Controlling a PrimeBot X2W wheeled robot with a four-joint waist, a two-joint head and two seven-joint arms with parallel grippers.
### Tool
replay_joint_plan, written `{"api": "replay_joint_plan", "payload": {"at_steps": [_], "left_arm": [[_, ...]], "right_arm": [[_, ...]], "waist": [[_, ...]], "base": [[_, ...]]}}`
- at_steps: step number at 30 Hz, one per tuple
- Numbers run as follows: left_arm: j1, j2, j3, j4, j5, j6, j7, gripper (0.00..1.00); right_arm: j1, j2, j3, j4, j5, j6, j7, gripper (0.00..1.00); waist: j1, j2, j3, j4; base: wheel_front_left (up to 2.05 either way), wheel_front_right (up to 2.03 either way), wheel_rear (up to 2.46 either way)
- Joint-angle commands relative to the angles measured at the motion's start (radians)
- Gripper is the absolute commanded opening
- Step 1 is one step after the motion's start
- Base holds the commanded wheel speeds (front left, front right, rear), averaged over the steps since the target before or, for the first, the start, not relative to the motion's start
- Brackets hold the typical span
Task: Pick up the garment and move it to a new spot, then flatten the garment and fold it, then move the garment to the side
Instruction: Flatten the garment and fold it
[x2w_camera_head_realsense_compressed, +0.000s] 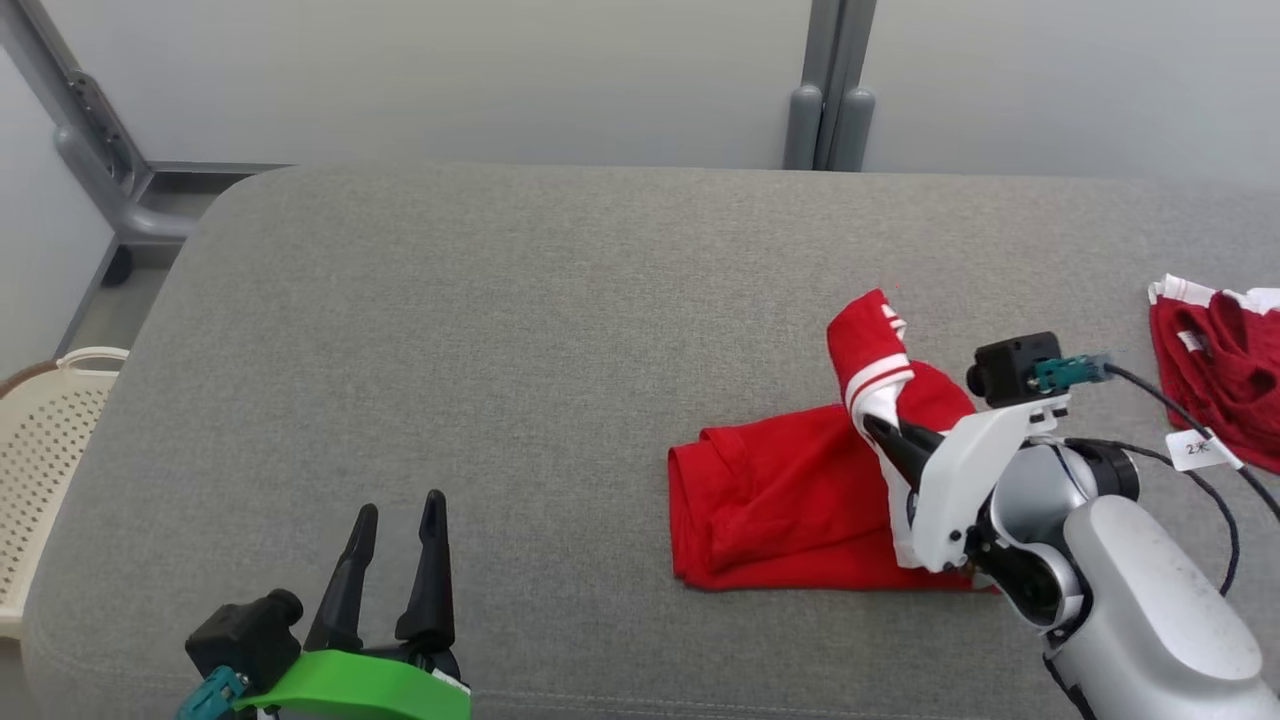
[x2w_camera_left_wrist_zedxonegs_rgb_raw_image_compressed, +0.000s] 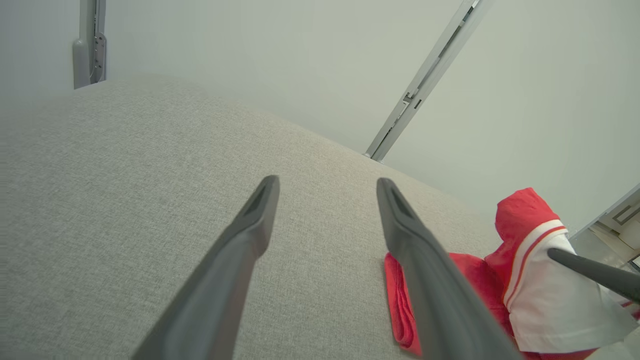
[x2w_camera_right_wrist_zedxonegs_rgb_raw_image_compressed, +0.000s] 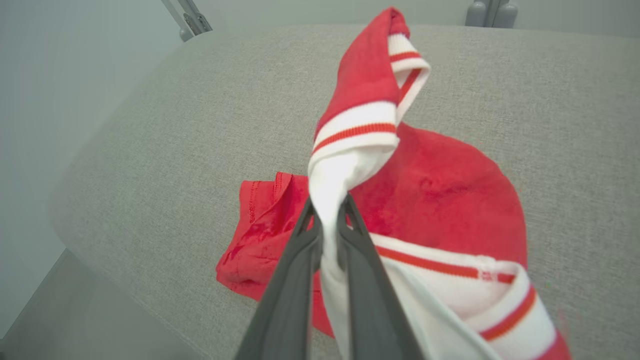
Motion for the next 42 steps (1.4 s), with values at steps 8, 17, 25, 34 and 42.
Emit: {"api": "replay_joint_plan", "payload": {"at_steps": [8, 17, 25, 34, 42], "left_arm": [[-0.030, -0.010, -0.010, 0.011, -0.003, -0.015, -0.003, 1.00], [-0.049, -0.028, -0.017, 0.034, 0.002, -0.024, -0.014, 1.00], [-0.041, -0.029, -0.007, 0.045, 0.000, -0.023, -0.019, 1.00], [-0.027, -0.025, -0.010, 0.036, 0.007, -0.016, -0.022, 1.00], [-0.021, -0.022, -0.019, 0.028, 0.010, -0.011, -0.016, 1.00]], "right_arm": [[-0.054, 0.092, 0.044, 0.148, -0.054, 0.000, -0.050, 0.00], [-0.162, 0.144, 0.075, 0.372, -0.110, 0.000, -0.091, 0.18], [-0.234, 0.176, 0.112, 0.432, -0.112, 0.000, -0.118, 1.00], [-0.296, 0.128, 0.097, 0.336, -0.079, 0.000, -0.154, 1.00], [-0.242, 0.048, 0.016, 0.294, -0.069, 0.000, -0.175, 1.00]], "waist": [[0.0000, 0.0000, 0.028, 0.089], [0.0000, 0.0000, 0.050, 0.138], [0.0000, 0.0000, 0.040, 0.129], [0.0000, 0.0000, 0.020, 0.077], [0.0000, 0.0000, 0.019, 0.052]], "base": [[0.00, 0.00, 0.00], [0.00, 0.00, 0.00], [0.00, 0.00, 0.00], [0.00, 0.00, 0.00], [0.00, 0.00, 0.00]]}}
